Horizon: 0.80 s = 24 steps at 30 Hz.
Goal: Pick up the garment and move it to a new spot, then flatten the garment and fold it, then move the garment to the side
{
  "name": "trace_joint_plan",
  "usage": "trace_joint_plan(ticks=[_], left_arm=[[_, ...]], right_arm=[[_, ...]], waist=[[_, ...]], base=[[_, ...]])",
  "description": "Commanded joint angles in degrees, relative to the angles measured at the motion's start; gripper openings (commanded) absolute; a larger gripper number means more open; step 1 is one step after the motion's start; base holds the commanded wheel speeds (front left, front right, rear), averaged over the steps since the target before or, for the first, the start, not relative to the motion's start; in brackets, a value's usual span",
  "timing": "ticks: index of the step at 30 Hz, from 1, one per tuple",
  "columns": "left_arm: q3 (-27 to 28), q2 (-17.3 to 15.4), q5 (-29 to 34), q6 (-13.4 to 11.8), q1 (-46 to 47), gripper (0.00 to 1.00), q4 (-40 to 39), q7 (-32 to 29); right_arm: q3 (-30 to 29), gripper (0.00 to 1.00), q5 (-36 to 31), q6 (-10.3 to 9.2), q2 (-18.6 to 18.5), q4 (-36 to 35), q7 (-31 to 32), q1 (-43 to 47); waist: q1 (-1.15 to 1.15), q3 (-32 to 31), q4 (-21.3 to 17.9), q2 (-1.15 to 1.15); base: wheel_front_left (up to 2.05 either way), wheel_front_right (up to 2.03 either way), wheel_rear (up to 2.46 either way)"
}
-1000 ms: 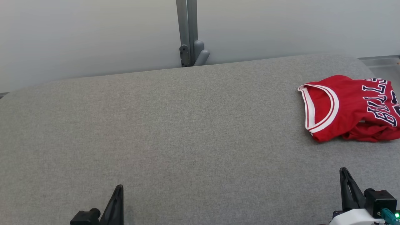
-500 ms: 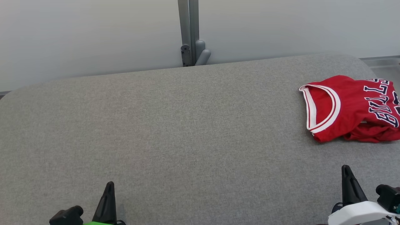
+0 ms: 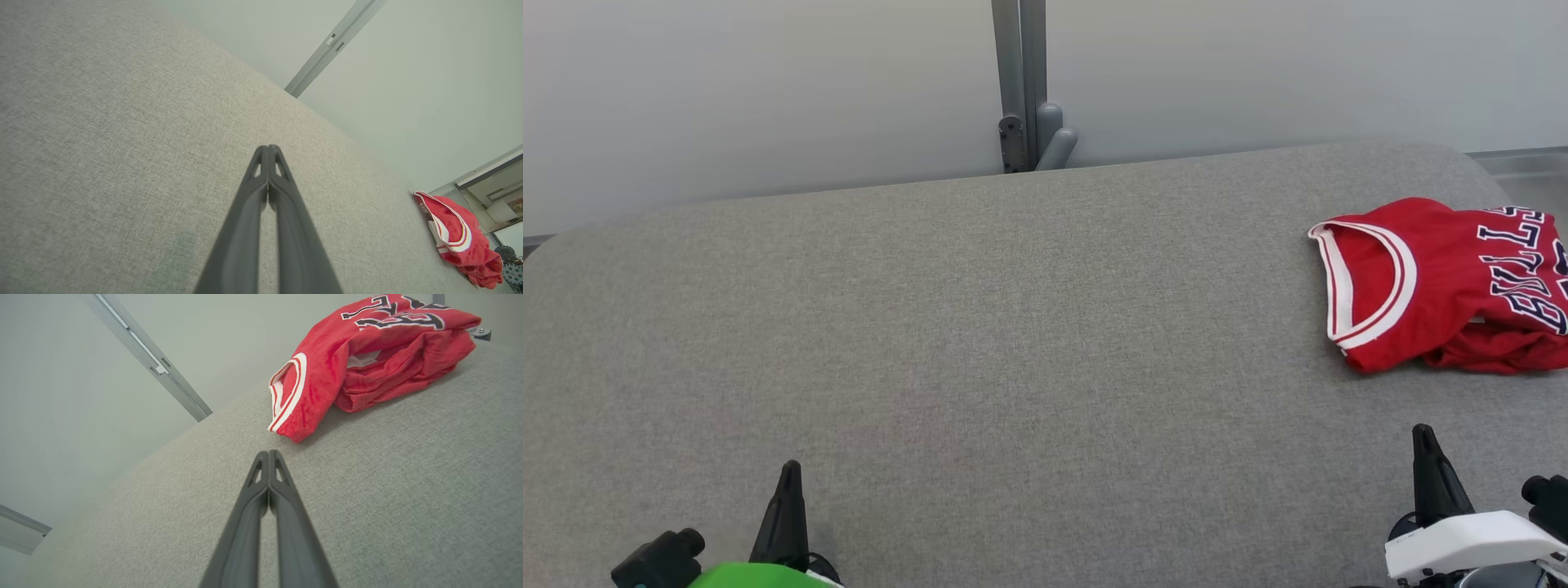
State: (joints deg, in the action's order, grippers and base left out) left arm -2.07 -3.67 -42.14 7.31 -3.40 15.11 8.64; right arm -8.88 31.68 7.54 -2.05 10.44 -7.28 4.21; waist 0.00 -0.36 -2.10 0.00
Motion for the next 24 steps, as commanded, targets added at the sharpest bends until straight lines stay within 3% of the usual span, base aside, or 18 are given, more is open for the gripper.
trace_joint_plan(ticks=[1, 24], left_arm=[[0.3, -0.7, -2.3, 0.1, 1.8, 0.00, -1.0, -0.3], [1.8, -1.1, -18.7, 0.1, 3.6, 0.00, -2.0, -4.2]], right_arm=[[0.1, 0.00, 2.6, -0.02, -0.4, -0.7, 0.5, -1.6], [0.9, 0.00, 21.2, -0.04, -0.6, -0.3, 4.7, -3.7]], waist=[[0.00, 0.0, 0.0, 0.00], [0.00, 0.1, 0.5, 0.00]], base=[[0.00, 0.00, 0.00], [0.00, 0.00, 0.00]])
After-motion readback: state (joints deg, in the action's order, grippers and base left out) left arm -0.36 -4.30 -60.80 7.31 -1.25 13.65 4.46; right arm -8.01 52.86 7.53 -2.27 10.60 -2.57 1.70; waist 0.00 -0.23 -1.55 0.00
